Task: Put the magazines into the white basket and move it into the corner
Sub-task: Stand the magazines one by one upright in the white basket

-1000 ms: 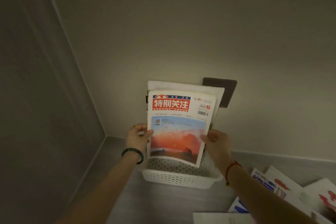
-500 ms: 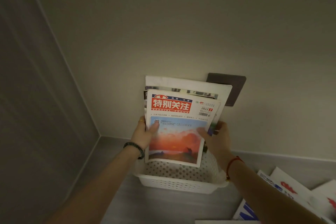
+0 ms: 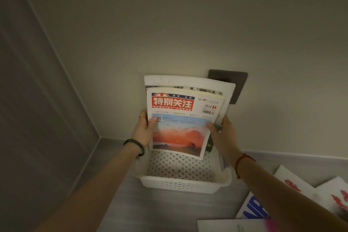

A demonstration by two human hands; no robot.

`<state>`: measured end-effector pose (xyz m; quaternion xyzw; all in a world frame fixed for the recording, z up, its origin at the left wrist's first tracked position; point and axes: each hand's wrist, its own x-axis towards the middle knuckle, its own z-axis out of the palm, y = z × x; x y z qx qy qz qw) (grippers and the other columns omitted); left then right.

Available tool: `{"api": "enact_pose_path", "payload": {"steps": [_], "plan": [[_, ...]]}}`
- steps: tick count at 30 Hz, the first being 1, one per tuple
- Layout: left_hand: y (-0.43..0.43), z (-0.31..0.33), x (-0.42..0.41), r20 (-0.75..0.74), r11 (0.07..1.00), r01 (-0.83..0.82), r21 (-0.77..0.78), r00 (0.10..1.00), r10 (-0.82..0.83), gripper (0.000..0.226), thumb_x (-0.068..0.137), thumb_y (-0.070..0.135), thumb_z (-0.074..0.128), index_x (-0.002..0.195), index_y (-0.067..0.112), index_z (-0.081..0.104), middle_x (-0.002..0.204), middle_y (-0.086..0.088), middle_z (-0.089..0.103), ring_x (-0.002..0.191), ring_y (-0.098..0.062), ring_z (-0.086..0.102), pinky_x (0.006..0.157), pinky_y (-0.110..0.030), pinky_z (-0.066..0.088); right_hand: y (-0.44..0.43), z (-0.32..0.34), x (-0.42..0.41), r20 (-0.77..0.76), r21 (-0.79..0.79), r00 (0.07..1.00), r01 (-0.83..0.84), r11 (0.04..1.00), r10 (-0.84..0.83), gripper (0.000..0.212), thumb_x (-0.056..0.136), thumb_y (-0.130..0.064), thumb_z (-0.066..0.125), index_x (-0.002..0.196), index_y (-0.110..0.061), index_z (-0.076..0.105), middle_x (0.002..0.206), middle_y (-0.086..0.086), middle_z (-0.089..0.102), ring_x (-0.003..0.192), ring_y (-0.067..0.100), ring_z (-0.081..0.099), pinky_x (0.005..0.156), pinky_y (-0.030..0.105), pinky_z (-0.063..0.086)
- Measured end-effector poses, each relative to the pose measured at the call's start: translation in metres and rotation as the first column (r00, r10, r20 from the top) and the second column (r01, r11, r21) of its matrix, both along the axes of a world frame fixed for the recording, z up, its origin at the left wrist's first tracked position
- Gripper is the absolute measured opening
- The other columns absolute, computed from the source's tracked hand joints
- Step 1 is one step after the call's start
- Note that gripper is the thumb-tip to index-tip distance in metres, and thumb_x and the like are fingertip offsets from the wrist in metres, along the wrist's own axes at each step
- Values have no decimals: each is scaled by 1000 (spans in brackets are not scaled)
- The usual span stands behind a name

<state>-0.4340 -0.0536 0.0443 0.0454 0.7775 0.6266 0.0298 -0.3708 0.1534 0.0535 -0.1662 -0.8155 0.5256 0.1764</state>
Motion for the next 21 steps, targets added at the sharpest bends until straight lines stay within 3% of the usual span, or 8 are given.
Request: {"api": "enact_pose_path", "payload": {"steps": [5, 9, 12, 13, 16, 19, 21], "plan": [[3, 2, 2, 39, 990, 30, -137, 999, -25, 28, 95, 26, 36, 120, 14, 37, 108, 3, 51, 101, -13, 48, 85, -28, 40, 6, -1, -1, 135, -47, 988, -76, 996, 82, 30, 86, -17, 57, 110, -13, 40, 124, 9, 57, 95, 19, 57, 75, 32, 51], [1, 9, 15, 16, 987, -131, -94, 991, 133, 21, 91, 26, 46, 109, 16, 41, 106, 0, 52, 99, -18, 51, 83, -31, 43, 18, 16, 4, 251, 72, 958, -161, 984, 139, 45, 82, -12, 63, 121, -5, 43, 125, 13, 54, 105, 22, 53, 81, 29, 44], [-8, 9, 42, -30, 962, -264, -68, 964, 262, 34, 90, 22, 47, 122, 12, 40, 119, -8, 50, 109, -24, 50, 94, -40, 45, 39, 30, 34, 241, 99, 965, -132, 986, 105, 56, 81, -13, 64, 130, -6, 39, 128, 13, 49, 111, 26, 50, 88, 32, 43], [-11, 7, 57, -64, 955, -292, -42, 955, 289, 36, 90, 22, 47, 124, 13, 40, 120, -9, 49, 108, -23, 50, 92, -38, 46, 46, 32, 52, 213, 98, 972, -124, 987, 101, 53, 81, -13, 64, 129, -8, 41, 126, 12, 50, 108, 24, 51, 87, 31, 43], [-10, 3, 118, -185, 950, -310, 27, 933, 310, 31, 91, 19, 47, 120, 10, 45, 110, -2, 51, 100, -15, 50, 76, -12, 40, 71, 30, 114, 182, 48, 976, -130, 990, 120, 44, 81, -5, 63, 122, -9, 48, 119, 13, 54, 100, 21, 54, 85, 31, 44], [6, -11, 181, -100, 963, -260, 66, 959, 266, 27, 90, 13, 47, 117, 9, 47, 109, -1, 50, 97, -12, 49, 68, -1, 40, 93, 14, 177, 207, 35, 973, -113, 993, 103, 40, 79, 4, 63, 117, -4, 52, 114, 16, 58, 101, 28, 57, 82, 25, 48], [22, -22, 219, 3, 972, -229, 51, 973, 229, 24, 90, 14, 48, 114, 12, 48, 107, 0, 51, 90, -8, 50, 65, -2, 39, 104, 3, 215, 224, 24, 970, -99, 995, 91, 37, 76, 8, 64, 108, -6, 55, 111, 16, 60, 100, 32, 59, 76, 18, 49]]}}
